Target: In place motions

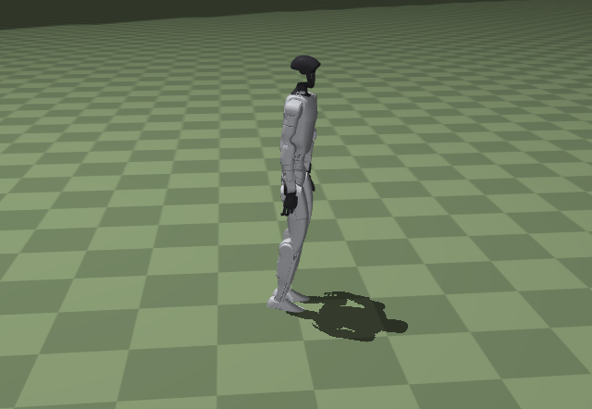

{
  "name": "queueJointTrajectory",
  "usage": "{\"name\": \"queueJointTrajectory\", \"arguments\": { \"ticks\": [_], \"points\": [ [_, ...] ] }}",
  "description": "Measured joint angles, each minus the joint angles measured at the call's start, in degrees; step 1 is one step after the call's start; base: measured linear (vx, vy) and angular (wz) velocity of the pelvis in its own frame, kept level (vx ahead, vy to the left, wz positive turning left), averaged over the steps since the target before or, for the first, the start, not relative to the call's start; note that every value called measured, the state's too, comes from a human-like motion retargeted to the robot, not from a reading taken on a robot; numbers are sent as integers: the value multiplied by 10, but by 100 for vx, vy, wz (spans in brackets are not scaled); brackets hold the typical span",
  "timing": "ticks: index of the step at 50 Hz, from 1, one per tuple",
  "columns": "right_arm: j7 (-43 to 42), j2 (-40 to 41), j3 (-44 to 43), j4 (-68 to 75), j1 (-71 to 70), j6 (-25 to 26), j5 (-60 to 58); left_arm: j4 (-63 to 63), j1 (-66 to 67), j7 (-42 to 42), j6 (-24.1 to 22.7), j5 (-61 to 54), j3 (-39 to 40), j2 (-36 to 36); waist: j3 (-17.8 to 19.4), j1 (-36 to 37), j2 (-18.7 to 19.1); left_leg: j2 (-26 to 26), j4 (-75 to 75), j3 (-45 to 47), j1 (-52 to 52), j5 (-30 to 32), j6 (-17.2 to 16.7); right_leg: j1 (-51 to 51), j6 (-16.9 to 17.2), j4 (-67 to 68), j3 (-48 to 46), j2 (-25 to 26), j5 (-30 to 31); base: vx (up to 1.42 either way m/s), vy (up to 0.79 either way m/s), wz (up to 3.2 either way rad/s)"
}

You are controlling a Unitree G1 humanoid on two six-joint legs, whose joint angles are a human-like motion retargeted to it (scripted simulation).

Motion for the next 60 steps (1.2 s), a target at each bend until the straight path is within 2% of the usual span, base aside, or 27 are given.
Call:
{"name": "queueJointTrajectory", "arguments": {
  "ticks": [5,10,12,16,20,23,27,30,32,36,38,42,46,51,60],
  "points": [
    [6,-3,13,2,-3,-5,-9,-1,10,0,2,5,19,6,-6,5,-17,-11,24,-3,-11,7,-16,-22,8,15,33,-13,-1,-2,3,-35],
    [2,-15,11,20,-2,1,-25,-13,1,2,0,-7,25,1,5,59,-44,-33,43,-74,-25,17,-26,-31,8,13,83,-27,13,-9,5,-121],
    [-1,-19,6,24,1,4,-34,-18,1,1,-2,-12,22,-3,8,55,-38,-30,43,-88,-23,8,-22,-33,12,11,94,-23,19,-4,0,-75],
    [-16,-22,-4,34,11,9,-36,-21,4,-5,-3,-11,12,-4,-4,3,-7,-9,30,-73,-22,-11,10,-50,18,13,92,-6,29,-3,-7,-33],
    [-21,-21,-5,46,8,11,-6,-23,-7,-9,-3,-3,-2,7,8,-45,13,23,34,-37,-31,-22,9,-78,21,24,107,11,44,-21,-10,-91],
    [-13,-21,-2,56,8,11,4,-34,-9,-12,-3,1,-13,20,11,-55,17,43,26,21,-28,-30,7,-93,3,30,115,22,23,-19,-7,-178],
    [-9,-24,4,55,10,12,-18,-33,-15,-8,-1,3,-10,34,10,-63,23,70,14,108,-21,-41,3,-99,-5,36,13,-7,-27,-18,-3,-215],
    [-16,-31,8,52,7,10,-31,-38,-14,-6,-2,-4,-6,38,7,-54,28,93,8,198,-13,-56,-5,-80,-1,39,-139,-48,-62,-17,4,-286],
    [-16,-35,10,51,2,11,-33,-45,-9,-6,-3,-6,-1,40,0,-41,29,108,7,271,-6,-68,-14,-62,13,45,-237,-72,-79,-14,7,-330],
    [-11,-35,6,50,-13,12,-9,-53,-2,-3,-4,1,10,45,-11,-23,23,118,-4,406,17,-86,-34,-20,28,46,-421,-95,-86,-13,8,-317],
    [-4,-34,3,49,-19,11,8,-52,0,0,-3,4,14,47,-14,-10,15,110,-14,456,31,-93,-44,-3,30,38,-481,-96,-72,-6,11,-301],
    [3,-32,-3,47,-28,12,20,-46,-5,4,-1,5,19,48,-15,3,1,91,-34,526,52,-99,-57,-15,29,26,-462,-94,-18,-8,8,-243],
    [-5,-33,-9,44,-28,11,17,-41,-23,5,0,0,2,44,-4,-38,14,97,-33,550,61,-100,-64,-24,29,10,-438,-85,39,-10,9,-85],
    [-22,-39,-30,76,-17,21,27,-43,-74,5,2,8,-35,37,14,-102,43,117,-20,542,65,-99,-70,-15,36,6,-441,-74,38,-3,13,24],
    [-45,-46,-72,162,12,56,43,-74,-121,-5,-9,-1,-97,-4,3,-106,77,130,-12,553,79,-96,-87,-7,39,13,-435,-72,17,9,17,-5]
  ]
}}
